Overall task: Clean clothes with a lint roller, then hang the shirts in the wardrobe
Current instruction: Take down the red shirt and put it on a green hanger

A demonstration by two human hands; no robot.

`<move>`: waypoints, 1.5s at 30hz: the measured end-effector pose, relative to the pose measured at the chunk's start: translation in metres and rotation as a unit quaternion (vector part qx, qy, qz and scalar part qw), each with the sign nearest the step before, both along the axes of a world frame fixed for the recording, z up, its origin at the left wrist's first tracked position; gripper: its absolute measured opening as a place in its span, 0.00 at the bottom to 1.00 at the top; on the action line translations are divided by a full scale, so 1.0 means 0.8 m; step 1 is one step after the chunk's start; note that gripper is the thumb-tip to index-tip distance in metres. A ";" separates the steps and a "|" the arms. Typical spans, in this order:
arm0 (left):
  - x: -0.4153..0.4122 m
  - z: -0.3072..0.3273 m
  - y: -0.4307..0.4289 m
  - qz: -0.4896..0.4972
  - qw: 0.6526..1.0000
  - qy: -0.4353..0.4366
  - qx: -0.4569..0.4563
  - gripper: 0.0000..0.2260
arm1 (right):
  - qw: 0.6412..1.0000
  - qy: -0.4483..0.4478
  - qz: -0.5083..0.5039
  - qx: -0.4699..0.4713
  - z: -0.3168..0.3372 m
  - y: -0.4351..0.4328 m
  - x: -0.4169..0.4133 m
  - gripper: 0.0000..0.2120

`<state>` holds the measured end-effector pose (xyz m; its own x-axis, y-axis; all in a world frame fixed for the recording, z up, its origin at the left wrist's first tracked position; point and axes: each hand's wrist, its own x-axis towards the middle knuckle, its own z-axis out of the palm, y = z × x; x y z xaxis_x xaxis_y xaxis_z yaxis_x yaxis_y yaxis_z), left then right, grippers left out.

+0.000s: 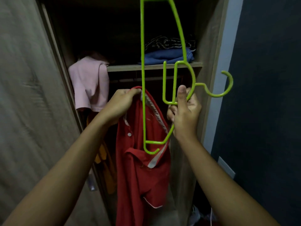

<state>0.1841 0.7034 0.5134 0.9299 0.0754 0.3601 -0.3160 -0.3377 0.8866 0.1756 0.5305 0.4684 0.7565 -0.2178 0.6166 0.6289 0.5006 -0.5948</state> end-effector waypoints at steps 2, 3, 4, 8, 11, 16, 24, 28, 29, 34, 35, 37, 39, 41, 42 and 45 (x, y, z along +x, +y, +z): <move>-0.003 0.010 -0.003 -0.041 0.998 0.023 -0.038 0.17 | 0.999 -0.029 -0.028 0.003 0.010 0.004 0.007 0.12; -0.004 0.015 -0.004 -0.052 0.997 0.030 -0.053 0.16 | 0.998 -0.040 -0.044 -0.007 0.012 0.005 0.011 0.12; -0.004 0.020 -0.003 -0.054 0.996 0.033 -0.064 0.15 | 0.997 -0.050 -0.057 -0.023 0.014 0.006 0.017 0.13; -0.010 0.042 0.010 -0.040 0.987 0.046 -0.151 0.13 | 0.969 -0.084 -0.183 -0.144 0.017 0.003 0.036 0.17; -0.020 0.057 0.027 -0.061 0.976 0.065 -0.196 0.14 | 0.949 -0.114 -0.192 -0.225 0.028 -0.002 0.046 0.16; -0.024 0.066 0.074 -0.052 0.971 0.032 -0.230 0.09 | 0.875 -0.163 -0.131 -0.437 0.048 -0.039 0.065 0.21; -0.008 0.037 0.124 0.007 0.972 0.076 -0.221 0.08 | 0.722 -0.158 -0.036 -0.673 0.081 -0.057 0.056 0.23; 0.003 0.021 0.147 0.038 0.969 0.114 -0.217 0.09 | 0.623 -0.123 0.046 -0.771 0.087 -0.060 0.051 0.20; 0.005 0.016 0.150 0.045 0.969 0.121 -0.212 0.08 | 0.610 -0.114 0.070 -0.781 0.087 -0.058 0.049 0.20; 0.005 -0.008 0.149 0.047 0.965 0.134 -0.220 0.06 | 0.590 -0.080 0.128 -0.793 0.082 -0.051 0.046 0.20; 0.005 -0.012 0.148 0.049 0.962 0.136 -0.233 0.06 | 0.589 -0.074 0.130 -0.794 0.078 -0.050 0.046 0.20; 0.006 -0.016 0.146 0.048 0.956 0.135 -0.255 0.08 | 0.590 -0.069 0.121 -0.795 0.067 -0.045 0.048 0.20; 0.009 -0.017 0.143 0.039 0.956 0.121 -0.266 0.15 | 0.604 -0.071 0.105 -0.787 0.056 -0.039 0.050 0.21; 0.012 -0.014 0.141 0.023 0.958 0.101 -0.267 0.20 | 0.635 -0.060 0.094 -0.764 0.045 -0.037 0.053 0.20; 0.013 -0.013 0.141 0.017 0.959 0.095 -0.266 0.20 | 0.660 -0.050 0.083 -0.745 0.040 -0.036 0.055 0.21; 0.015 -0.005 0.141 0.002 0.956 0.084 -0.280 0.14 | 0.748 -0.043 0.077 -0.658 0.024 -0.030 0.055 0.19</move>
